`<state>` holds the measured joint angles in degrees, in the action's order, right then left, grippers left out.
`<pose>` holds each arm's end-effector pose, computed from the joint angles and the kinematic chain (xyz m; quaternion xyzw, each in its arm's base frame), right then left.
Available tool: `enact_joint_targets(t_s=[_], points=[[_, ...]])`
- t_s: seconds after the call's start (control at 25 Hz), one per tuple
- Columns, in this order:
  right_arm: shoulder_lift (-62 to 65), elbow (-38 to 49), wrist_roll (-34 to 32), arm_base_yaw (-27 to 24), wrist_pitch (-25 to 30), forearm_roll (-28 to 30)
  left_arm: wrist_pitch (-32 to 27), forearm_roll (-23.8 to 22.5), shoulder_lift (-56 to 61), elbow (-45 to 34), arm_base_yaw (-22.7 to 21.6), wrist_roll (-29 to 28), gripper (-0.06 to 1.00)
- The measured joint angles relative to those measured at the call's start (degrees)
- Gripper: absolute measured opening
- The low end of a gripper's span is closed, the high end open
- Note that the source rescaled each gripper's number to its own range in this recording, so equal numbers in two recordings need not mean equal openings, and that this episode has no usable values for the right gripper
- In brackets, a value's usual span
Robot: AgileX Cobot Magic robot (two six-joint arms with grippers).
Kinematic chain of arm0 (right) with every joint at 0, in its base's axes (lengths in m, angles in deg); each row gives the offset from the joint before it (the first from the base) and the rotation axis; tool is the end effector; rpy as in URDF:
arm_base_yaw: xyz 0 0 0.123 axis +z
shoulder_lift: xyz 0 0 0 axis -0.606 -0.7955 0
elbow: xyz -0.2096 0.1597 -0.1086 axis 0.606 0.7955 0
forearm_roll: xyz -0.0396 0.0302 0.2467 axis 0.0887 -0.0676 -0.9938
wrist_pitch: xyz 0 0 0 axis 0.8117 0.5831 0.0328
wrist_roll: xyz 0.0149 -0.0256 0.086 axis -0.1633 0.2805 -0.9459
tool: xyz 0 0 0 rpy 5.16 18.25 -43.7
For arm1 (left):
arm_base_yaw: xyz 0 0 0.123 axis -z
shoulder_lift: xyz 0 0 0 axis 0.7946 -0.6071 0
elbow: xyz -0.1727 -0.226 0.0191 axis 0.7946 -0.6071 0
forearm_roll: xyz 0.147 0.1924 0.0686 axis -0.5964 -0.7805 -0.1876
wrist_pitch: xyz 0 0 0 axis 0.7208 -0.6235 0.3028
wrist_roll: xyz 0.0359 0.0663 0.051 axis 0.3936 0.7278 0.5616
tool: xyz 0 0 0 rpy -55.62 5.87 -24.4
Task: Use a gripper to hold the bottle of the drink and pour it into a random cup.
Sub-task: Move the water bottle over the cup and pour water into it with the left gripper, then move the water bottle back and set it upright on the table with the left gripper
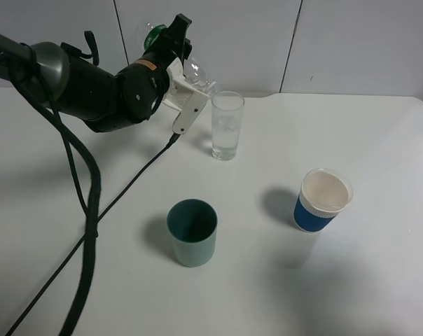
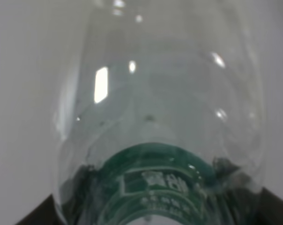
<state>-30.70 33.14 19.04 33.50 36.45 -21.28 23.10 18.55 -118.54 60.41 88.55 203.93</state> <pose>-0.0027 0.0060 0.2738 -0.0446 0.8593 -0.0230 0.5090 0.3637 -0.2140 0.1861 0.6641 0.3220 0.5492 0.3920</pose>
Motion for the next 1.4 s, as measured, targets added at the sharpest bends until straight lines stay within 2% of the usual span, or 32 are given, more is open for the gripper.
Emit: enact_joint_targets(t_s=[0.4,0.6,0.76,1.12,1.28,1.32,1.36,1.4], points=[[0.0,0.0,0.0,0.0,0.0,0.0,0.0,-0.4,0.0,0.0,0.0,-0.1,0.03],[0.0,0.0,0.0,0.0,0.0,0.0,-0.2,-0.4,0.0,0.0,0.0,-6.1,0.03],[0.0,0.0,0.0,0.0,0.0,0.0,-1.2,-0.4,0.0,0.0,0.0,-16.0,0.03],[0.0,0.0,0.0,0.0,0.0,0.0,-3.1,-1.6,0.0,0.0,0.0,-44.0,0.03],[0.0,0.0,0.0,0.0,0.0,0.0,-6.1,-4.8,1.1,0.0,-0.6,-57.6,0.03],[0.0,0.0,0.0,0.0,0.0,0.0,-6.1,-4.8,1.1,0.0,-0.6,-57.6,0.03],[0.0,0.0,0.0,0.0,0.0,0.0,-7.5,-7.5,2.1,0.0,-1.5,-64.5,0.03],[0.0,0.0,0.0,0.0,0.0,0.0,-8.3,-8.8,2.7,0.0,-2.1,-68.3,0.03]])
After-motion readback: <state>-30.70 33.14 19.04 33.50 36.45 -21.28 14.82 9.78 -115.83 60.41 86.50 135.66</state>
